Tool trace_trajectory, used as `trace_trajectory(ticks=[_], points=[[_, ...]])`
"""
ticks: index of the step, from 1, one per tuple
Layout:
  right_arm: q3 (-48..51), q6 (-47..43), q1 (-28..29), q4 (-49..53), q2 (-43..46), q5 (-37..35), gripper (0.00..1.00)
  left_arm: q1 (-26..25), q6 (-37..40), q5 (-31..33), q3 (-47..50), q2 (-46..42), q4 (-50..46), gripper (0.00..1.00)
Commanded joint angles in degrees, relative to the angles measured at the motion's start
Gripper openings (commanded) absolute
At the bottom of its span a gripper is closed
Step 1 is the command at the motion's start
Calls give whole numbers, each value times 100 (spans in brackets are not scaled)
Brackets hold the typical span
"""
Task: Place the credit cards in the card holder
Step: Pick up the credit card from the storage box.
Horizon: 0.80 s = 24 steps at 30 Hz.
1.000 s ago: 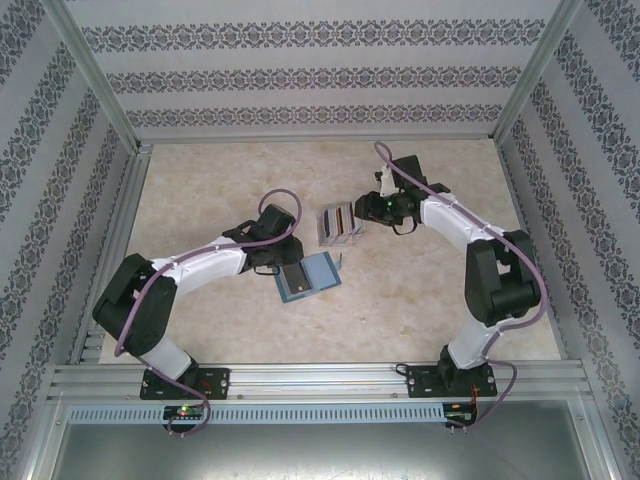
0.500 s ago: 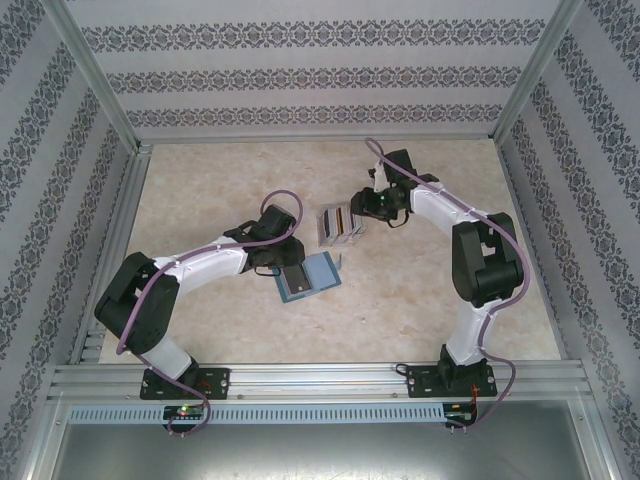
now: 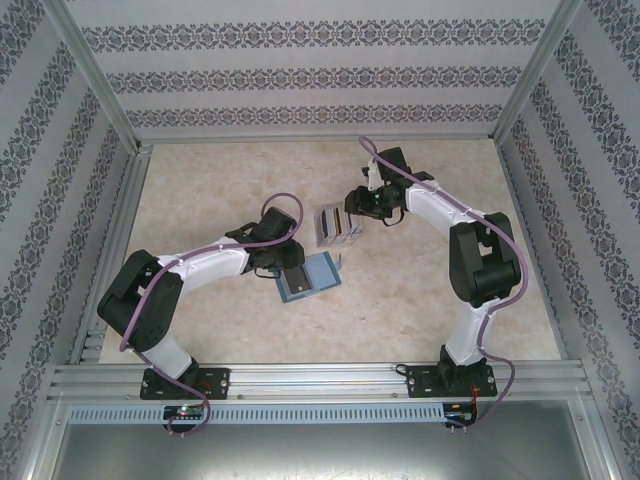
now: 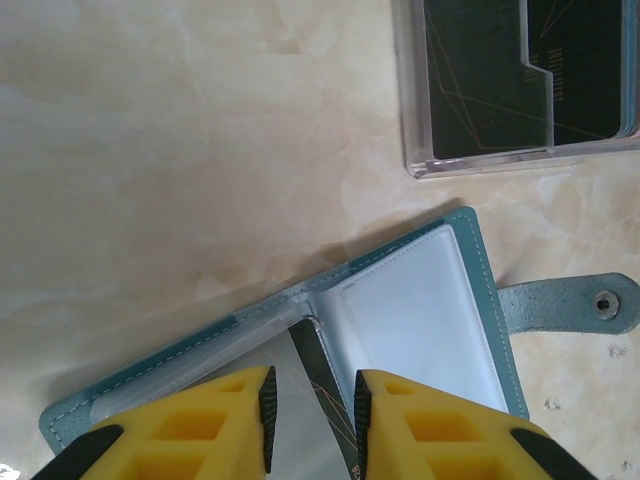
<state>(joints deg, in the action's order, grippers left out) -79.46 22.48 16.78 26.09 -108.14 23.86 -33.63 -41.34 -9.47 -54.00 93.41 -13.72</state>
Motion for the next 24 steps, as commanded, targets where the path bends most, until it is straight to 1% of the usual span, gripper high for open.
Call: trace_trajectory(ticks=[1,9,12,21,24], points=[[-96,-76,54,131,284,112,46,67,-30,-63,79,81,184,30],[0,-77,-7,109,320,106,46,67,-17,-64,65,82,167,30],[-8,-78,-34,119,293,129,44,76,-7,-55,66,68,159,30],[18,-63,-144,116,312,136,25,84,-9,-56,78,81,150,30],[-12,-68,-165,117,272,154,21,93,-10,-63,80,90,150,30]])
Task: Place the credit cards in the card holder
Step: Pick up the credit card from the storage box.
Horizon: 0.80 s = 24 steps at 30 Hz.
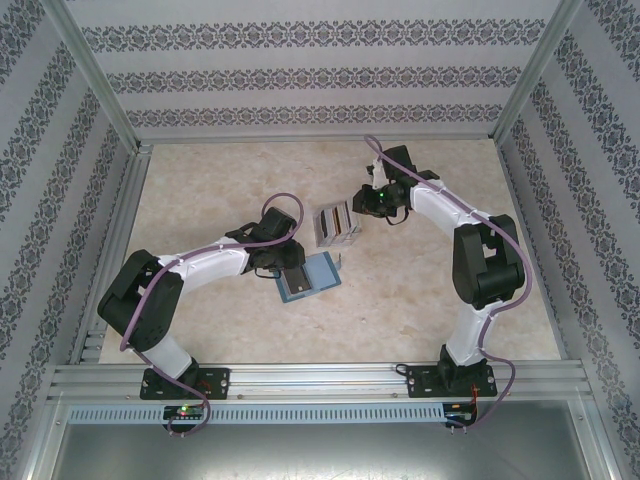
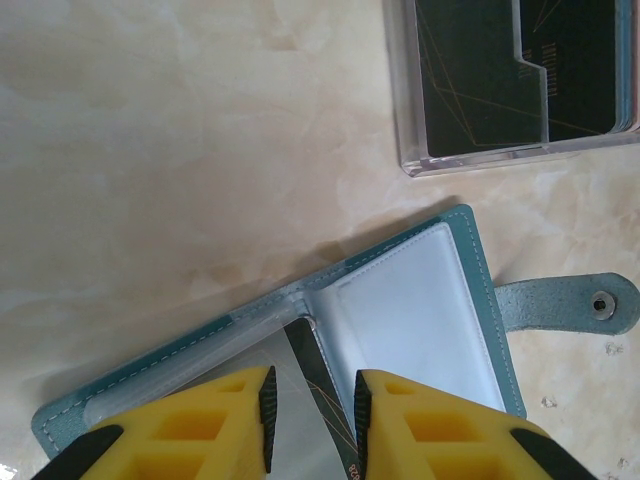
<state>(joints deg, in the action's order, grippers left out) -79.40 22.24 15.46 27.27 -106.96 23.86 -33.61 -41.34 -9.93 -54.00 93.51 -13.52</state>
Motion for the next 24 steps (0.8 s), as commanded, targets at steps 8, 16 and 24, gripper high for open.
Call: trace_trajectory(ticks=[8,16,24], points=[[-111,-54,-104,29,-16,176,8,117,-2,-18,90,45,113,30],[-85,-96,-188,63,95,137,2,174,26,1,123,27,77,30],[72,-144,-313,101,587,79,2,249,57,18,111,18,61,30]])
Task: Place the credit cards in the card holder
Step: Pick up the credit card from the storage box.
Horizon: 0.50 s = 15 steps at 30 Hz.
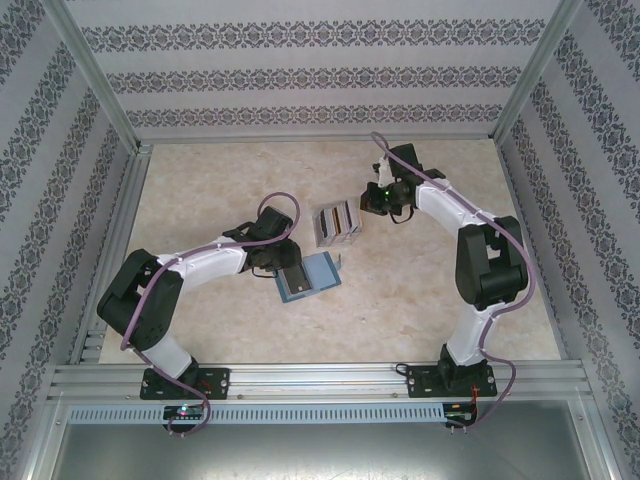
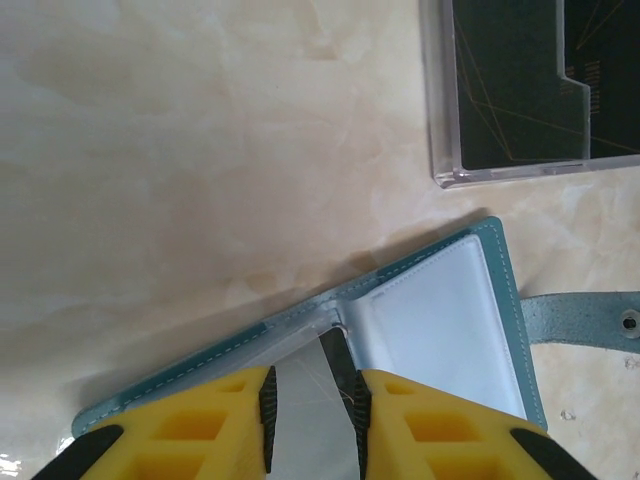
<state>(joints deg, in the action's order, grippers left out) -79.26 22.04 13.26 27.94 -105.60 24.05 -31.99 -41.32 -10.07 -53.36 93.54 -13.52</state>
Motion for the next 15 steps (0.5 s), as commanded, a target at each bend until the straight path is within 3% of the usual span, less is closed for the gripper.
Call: trace_trajectory(ticks=[1,15], points=[[84,-128,-110,35,518,56,2,100,64,30,42,24,54,30],[879,102,-251,-66,1929,433,2,548,546,-64,-286,654,7,29]])
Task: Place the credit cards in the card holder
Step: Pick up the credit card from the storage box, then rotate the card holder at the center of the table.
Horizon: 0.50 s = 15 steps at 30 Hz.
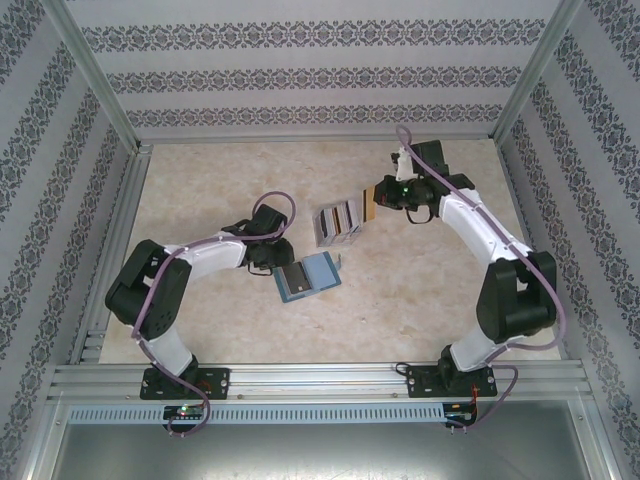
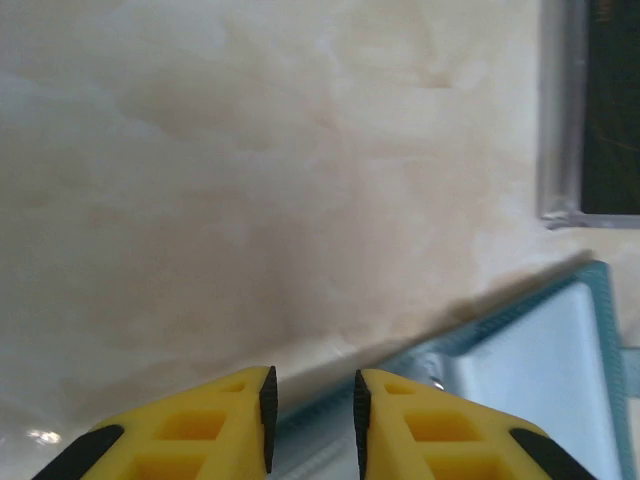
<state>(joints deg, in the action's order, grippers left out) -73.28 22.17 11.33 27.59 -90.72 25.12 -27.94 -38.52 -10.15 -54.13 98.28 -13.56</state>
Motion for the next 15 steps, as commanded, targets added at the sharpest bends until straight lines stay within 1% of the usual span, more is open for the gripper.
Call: trace_trajectory(ticks=[1,6,9,12,15], points=[[409,147,-58,-74,568,467,2,178,278,-86,-228,234,11,29],[1382,538,-1,-283,1258,1189,2,202,310,-235,-182,384,88,28],[1992,672,160,-279,1504,1559,3,201,251,-286,28,305,151,28],[2730,931,389,-543,1623,1820,3,196,181,-290,326,106,169,27],[3215,1086,778,-743,1604,1693,3,202,67,-301,682,-174,203,27]])
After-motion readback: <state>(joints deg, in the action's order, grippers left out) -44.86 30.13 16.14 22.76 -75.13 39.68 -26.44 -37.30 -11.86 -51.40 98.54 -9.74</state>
